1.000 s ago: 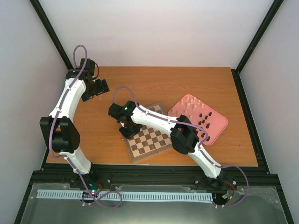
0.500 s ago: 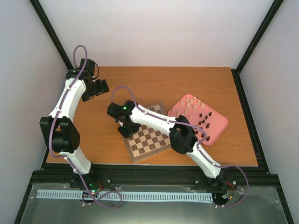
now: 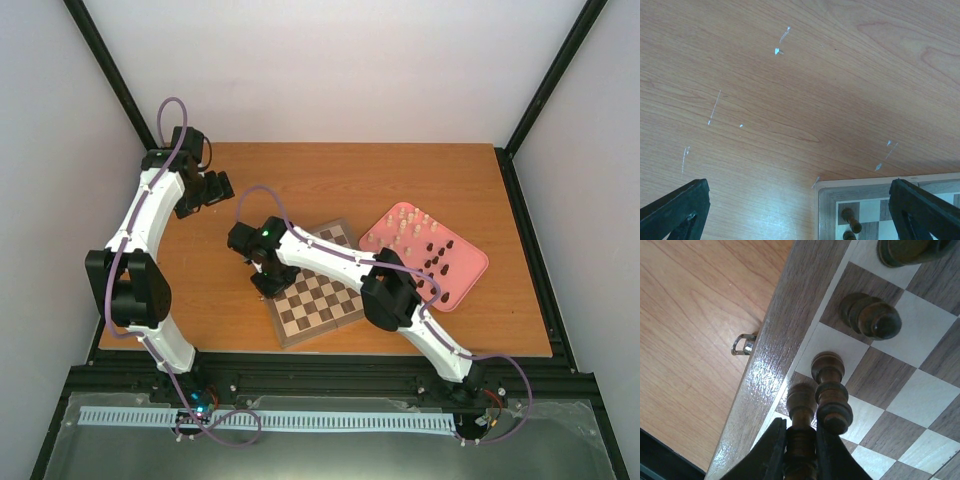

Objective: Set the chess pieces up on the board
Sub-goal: Place the chess piece on the chessboard.

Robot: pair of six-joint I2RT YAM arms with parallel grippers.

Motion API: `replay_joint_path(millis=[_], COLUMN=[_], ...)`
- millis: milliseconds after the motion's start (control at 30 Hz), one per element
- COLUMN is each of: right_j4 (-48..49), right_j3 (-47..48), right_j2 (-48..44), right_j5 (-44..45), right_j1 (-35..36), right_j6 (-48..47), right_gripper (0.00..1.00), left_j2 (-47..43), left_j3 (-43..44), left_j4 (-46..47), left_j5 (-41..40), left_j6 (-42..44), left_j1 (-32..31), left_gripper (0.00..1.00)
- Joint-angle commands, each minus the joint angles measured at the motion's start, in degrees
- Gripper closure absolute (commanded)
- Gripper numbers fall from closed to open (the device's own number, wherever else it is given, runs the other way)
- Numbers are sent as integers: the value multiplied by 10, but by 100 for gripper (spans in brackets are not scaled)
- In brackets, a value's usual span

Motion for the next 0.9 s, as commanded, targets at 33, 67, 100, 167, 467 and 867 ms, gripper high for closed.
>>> replay_joint_path(millis=[33, 67, 100, 167, 467, 867], right_j4=[-18, -18, -20, -23, -24, -27], right_j3=[14, 15, 18, 21, 22, 24], right_j2=[10, 10, 11, 10, 10, 12], right_j5=[15, 19, 24, 29, 16, 7], right_j1=[8, 8, 8, 8, 8, 13], right_j6=[-3, -2, 0, 1, -6, -15], right_gripper=[95, 95, 95, 95, 94, 94], left_j2=[-22, -22, -21, -19, -17, -16], left_j3=[3, 3, 4, 6, 8, 9], left_j4=[8, 8, 8, 8, 6, 6], left_j5=[-2, -2, -1, -1, -1, -2], left_j6=[-4, -4, -4, -4, -4, -3], left_j1=[-2, -2, -2, -2, -2, -2], left_gripper=[0, 0, 0, 0, 0, 0])
